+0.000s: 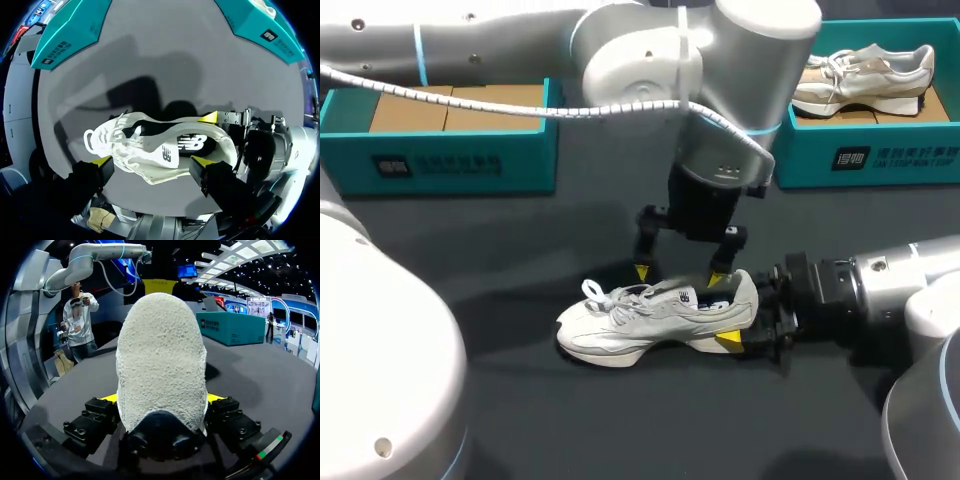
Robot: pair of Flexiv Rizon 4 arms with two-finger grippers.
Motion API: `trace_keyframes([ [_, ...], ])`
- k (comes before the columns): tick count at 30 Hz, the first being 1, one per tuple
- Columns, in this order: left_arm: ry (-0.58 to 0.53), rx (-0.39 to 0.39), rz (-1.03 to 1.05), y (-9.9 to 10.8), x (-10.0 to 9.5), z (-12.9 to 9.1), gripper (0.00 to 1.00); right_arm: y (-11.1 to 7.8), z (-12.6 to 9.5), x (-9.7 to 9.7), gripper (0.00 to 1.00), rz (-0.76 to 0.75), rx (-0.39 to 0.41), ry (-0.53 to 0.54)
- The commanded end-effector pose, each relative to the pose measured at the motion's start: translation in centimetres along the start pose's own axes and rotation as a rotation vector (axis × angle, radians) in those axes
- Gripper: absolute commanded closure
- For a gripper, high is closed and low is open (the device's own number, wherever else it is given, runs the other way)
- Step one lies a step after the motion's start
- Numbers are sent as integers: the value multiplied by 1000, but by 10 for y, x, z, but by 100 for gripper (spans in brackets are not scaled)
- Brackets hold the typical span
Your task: Take the shoe out of the shoebox, open the shoe tongue, remove and reinsert the insole, then place the shoe into the shoebox
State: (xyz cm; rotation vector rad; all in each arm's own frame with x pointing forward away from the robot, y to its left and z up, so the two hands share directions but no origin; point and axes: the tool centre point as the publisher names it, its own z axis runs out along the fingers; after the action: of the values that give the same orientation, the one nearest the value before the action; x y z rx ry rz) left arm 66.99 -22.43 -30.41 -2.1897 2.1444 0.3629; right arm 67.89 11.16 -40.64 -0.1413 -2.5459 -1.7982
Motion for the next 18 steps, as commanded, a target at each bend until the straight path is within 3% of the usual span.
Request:
trace_keyframes([
  [1,-53,-14,-7,-4,16,12,0,1,0,1,100,0,4,0],
  [18,-162,-34,-32,-1,17,37,0,1,0,1,100,0,4,0],
])
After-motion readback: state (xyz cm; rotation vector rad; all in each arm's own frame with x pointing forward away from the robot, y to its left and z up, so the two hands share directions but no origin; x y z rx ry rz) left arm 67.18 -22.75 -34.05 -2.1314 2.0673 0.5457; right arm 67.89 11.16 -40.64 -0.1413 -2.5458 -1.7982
